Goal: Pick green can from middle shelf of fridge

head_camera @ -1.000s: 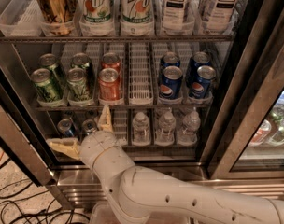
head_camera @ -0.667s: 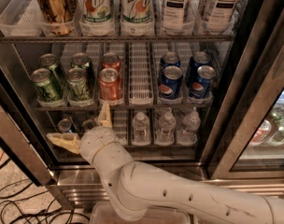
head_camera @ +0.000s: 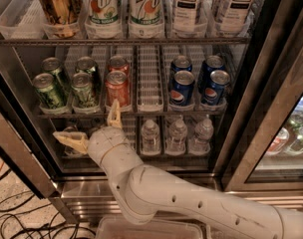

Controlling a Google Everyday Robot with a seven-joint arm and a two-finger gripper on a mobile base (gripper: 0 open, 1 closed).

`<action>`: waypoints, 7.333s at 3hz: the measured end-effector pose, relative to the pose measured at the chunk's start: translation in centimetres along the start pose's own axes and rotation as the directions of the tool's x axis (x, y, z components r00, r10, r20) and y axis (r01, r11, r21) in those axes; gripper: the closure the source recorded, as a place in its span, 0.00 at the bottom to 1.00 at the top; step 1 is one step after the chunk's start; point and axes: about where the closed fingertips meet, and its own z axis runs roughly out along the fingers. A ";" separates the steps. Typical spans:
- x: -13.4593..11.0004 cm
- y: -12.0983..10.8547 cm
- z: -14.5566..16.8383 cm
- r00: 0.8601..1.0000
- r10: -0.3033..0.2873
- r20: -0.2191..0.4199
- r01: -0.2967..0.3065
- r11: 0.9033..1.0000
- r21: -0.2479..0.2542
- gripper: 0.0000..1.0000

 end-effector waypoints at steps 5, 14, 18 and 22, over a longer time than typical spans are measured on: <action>0.0 0.0 0.0 1.000 0.000 0.000 0.000 1.000 0.000 0.25; 0.8 -3.4 5.3 0.999 -0.020 0.029 0.021 1.000 -0.017 0.25; 0.5 -3.1 7.1 0.999 -0.022 0.039 0.024 0.999 -0.041 0.27; -0.9 -4.2 7.7 0.999 -0.002 0.034 0.004 0.999 -0.041 0.92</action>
Offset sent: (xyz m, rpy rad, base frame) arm 0.0000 0.0000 0.0000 0.0000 0.0000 0.0000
